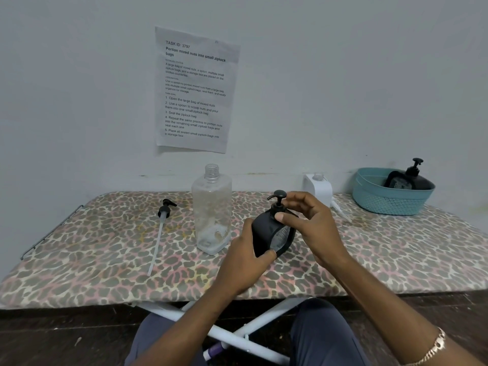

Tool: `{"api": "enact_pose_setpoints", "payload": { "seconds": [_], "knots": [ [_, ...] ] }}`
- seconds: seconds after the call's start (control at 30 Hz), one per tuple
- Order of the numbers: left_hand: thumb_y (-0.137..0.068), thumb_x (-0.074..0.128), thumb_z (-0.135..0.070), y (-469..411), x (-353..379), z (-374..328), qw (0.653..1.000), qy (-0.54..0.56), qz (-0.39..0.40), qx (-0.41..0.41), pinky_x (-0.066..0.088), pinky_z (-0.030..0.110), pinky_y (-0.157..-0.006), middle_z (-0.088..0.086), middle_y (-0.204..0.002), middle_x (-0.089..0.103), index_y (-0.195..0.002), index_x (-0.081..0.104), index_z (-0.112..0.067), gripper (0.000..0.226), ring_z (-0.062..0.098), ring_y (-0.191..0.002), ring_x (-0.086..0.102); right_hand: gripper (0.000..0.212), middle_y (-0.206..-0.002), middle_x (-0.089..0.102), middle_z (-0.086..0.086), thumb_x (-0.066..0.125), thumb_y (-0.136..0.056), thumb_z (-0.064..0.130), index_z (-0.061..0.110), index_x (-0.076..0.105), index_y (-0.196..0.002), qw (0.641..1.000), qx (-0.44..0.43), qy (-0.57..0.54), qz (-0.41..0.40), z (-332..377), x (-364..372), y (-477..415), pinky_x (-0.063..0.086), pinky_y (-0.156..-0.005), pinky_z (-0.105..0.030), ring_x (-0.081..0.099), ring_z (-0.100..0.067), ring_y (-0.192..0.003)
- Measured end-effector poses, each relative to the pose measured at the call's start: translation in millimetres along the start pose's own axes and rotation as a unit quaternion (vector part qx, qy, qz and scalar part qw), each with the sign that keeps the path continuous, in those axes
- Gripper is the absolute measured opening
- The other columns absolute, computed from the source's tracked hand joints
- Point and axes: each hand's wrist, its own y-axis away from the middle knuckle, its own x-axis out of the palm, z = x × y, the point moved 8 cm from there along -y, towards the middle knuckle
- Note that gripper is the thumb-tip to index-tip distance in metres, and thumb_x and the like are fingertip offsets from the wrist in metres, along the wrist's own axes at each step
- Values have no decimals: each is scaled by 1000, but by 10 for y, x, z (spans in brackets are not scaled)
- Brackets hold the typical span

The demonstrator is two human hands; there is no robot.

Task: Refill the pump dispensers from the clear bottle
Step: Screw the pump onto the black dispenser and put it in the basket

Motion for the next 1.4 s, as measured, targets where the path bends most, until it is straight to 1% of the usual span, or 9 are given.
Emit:
{"api": "enact_pose_setpoints", "payload": {
  "seconds": [0.2, 0.3, 0.4, 0.5, 0.63, 0.8, 1.03, 1.2, 1.4],
  "knots": [
    [-87, 76, -28, 5, -27, 2, 1000, 22, -9, -8, 52, 19, -66, -13, -101, 69, -119, 44, -43, 47, 1, -87, 68, 39, -127, 73, 12, 82, -87, 25, 26, 74, -125, 995, 30, 74, 63, -44, 2, -26, 49, -111, -47, 64, -5, -124],
    [-84, 79, -28, 3, -57, -20, 999, 32, -22, -1, 50, 16, -66, -13, -100, 67, -111, 45, -46, 47, 2, -87, 67, 53, -138, 66, 17, 78, -82, 42, 34, 68, -134, 987, 41, 115, 107, -60, 39, -13, 44, -116, -48, 57, -4, -132],
    [-79, 80, -31, -10, -84, 14, 998, 51, -32, -1, 59, 37, -73, -5, -100, 66, -109, 46, -40, 46, 10, -87, 67, 57, -140, 59, 25, 76, -81, 40, 44, 61, -136, 980, 46, 137, 136, -67, 35, -2, 40, -118, -44, 52, 6, -132],
    [-74, 81, -39, -15, -110, 66, 995, 90, -35, -15, 61, 48, -82, -5, -105, 71, -113, 49, -36, 51, 14, -94, 72, 72, -150, 53, 21, 74, -79, 43, 39, 54, -147, 970, 49, 174, 161, -79, 36, 10, 40, -118, -43, 48, -2, -140],
    [-79, 84, -31, -37, -127, 138, 990, 132, -48, -24, 62, 46, -91, -11, -113, 72, -117, 54, -35, 48, 11, -104, 72, 70, -147, 55, 18, 73, -83, 39, 35, 52, -150, 959, 40, 225, 167, -49, -10, 1, 44, -115, -40, 51, -4, -136],
    [-90, 83, -28, -75, -141, 176, 987, 153, -49, -28, 52, 30, -109, -13, -131, 67, -133, 56, -33, 51, -1, -122, 63, 61, -143, 61, 18, 77, -92, 20, 41, 56, -146, 956, 47, 243, 160, -47, -126, -63, 44, -114, -42, 57, -1, -129],
    [-92, 80, -21, -63, -166, 217, 982, 179, -38, -52, 51, 22, -106, -12, -135, 66, -129, 54, -43, 50, -3, -123, 62, 54, -137, 64, 20, 78, -91, 21, 49, 61, -135, 955, 46, 245, 163, -31, -101, -82, 47, -109, -40, 60, 1, -125],
    [-85, 87, -20, -103, -112, 115, 976, 211, -13, -58, 57, 37, -101, -5, -125, 74, -125, 62, -31, 49, 12, -118, 70, 48, -140, 63, 16, 76, -94, 22, 47, 62, -132, 952, 40, 259, 159, 80, -212, -92, 45, -109, -36, 59, -5, -127],
    [-79, 91, -14, -159, -13, -6, 972, 224, 35, -63, 62, 41, -93, -2, -119, 77, -124, 61, -22, 55, 20, -111, 74, 45, -136, 64, 18, 74, -96, 18, 43, 63, -131, 953, 36, 261, 152, 151, -391, -98, 45, -106, -32, 59, -5, -125]
  ]
}}
